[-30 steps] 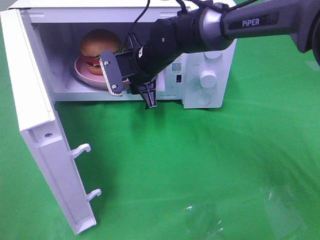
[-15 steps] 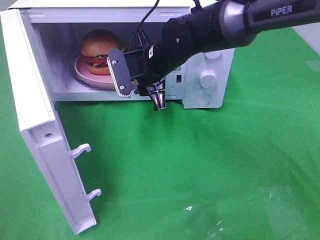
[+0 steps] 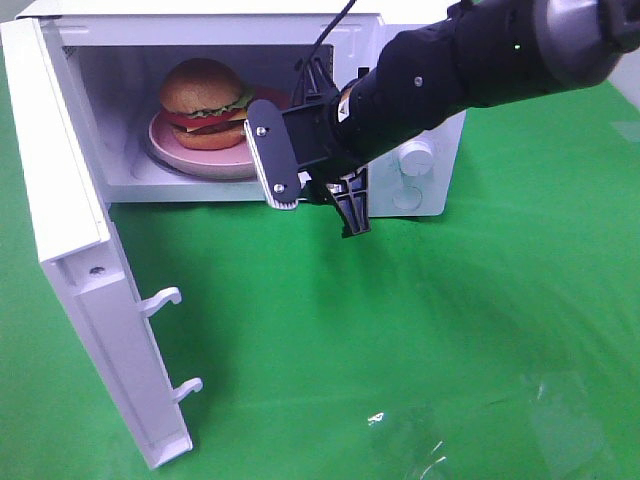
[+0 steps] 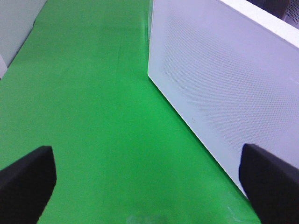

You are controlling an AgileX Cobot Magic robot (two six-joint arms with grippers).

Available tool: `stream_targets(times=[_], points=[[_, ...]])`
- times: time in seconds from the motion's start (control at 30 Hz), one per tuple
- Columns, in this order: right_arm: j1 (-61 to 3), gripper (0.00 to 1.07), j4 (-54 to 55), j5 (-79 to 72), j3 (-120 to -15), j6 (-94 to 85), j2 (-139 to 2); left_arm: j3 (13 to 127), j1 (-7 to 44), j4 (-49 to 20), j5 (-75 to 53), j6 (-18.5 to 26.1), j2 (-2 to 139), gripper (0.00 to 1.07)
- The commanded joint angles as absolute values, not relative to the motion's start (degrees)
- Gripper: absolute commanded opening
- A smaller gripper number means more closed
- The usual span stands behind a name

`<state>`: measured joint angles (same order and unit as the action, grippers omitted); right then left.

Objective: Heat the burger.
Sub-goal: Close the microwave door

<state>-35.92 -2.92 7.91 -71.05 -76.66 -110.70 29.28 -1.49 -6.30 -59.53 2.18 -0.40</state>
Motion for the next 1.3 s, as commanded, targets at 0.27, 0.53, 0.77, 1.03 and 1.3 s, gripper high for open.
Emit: stream_targets(times=[0.27,0.53,0.77,1.03,1.3], points=[[-35.98,0.52,-2.69,7.56,-60.85,-70.13,-101.01,29.16,-1.66,-6.30,-59.30,2.29,-1.32,1.00],[-35.98,0.57,-2.69,7.56,-51.05,-47.21,-92.76,29.16,-1.66,-6.30,-59.30,2.29,-1.32,1.00],[-35.98,0.80,-2.81,7.45,-44.23,-34.89,-86.80,29.16,-1.66,-6.30,-59.30,2.29,-1.32,1.00],[-35.98,0.80,-2.75,16.10,-41.42,-20.23,-77.86,29.16,-1.66,-6.30,-59.30,2.29,-1.32,1.00],[-31.17,0.76,0.00,29.16,-41.42,-9.68,-72.48,29.16,-1.66,-6.30,-59.30,2.29,-1.32,1.00]])
